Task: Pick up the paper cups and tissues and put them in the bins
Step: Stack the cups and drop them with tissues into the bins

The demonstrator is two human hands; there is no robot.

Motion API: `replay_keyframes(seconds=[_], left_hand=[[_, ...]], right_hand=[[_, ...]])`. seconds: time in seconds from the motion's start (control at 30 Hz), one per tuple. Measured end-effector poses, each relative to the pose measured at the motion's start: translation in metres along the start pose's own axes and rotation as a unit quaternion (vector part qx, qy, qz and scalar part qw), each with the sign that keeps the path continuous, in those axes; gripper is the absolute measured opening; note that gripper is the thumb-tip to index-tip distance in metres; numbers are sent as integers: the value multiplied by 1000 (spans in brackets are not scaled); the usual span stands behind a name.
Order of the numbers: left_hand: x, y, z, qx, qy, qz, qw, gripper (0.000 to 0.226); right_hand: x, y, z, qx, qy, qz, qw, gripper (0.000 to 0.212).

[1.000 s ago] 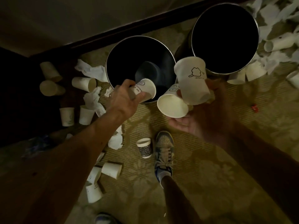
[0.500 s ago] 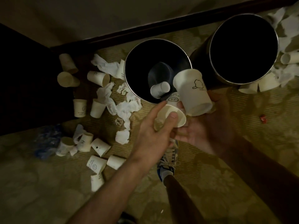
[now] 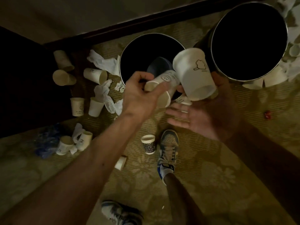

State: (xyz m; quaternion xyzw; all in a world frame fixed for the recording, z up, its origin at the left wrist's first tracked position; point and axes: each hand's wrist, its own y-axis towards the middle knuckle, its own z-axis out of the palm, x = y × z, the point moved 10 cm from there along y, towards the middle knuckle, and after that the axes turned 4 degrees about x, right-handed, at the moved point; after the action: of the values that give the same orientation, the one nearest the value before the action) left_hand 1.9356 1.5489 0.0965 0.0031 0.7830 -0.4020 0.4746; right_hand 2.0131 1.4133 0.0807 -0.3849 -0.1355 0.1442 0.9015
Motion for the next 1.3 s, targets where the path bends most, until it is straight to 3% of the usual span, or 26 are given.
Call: replay_keyframes(seconds=[0.13,0.3,0.5,0.6,0.67,0.73,0.83,0.87,0.97,1.0,1.17,1.3], left_hand=[[12,41,-3,-15,131,19,991,35],[37,75,10,10,309,-6,951,44],[33,76,14,50,319,12,946,43],[22,58,2,33,175,13,984,20],[22,39,0,50,70,-10,996,12],[20,22,1,75,37,4,996,13],[16,15,-8,54,94,58,992,10],[18,18,-11,44,121,64,990,12],[30,32,-14,35,218,60,973,24],[34,37,-13,37,257,58,964,25],[51,55,-5,69,376,42,923,29],[59,47,-15,70,365,36,928,33]], right_hand=[[9,5,-38,-116,-18,0,993,72],[5,6,-54,-139,-65,-14,988,64],[17,5,-56,-189,-266,-18,945,51],[36,6,-46,-210,-400,-77,889,62],[52,7,-31,-218,-525,-135,812,56],[59,16,-19,-214,-635,-142,728,61],[63,33,-2,-189,-680,-152,692,63],[65,39,4,-190,-713,-161,655,62],[69,55,15,-219,-831,-172,482,62],[67,62,12,-221,-847,-160,455,59],[47,79,-4,-203,-878,-99,423,34],[30,64,8,-191,-877,-152,413,24]])
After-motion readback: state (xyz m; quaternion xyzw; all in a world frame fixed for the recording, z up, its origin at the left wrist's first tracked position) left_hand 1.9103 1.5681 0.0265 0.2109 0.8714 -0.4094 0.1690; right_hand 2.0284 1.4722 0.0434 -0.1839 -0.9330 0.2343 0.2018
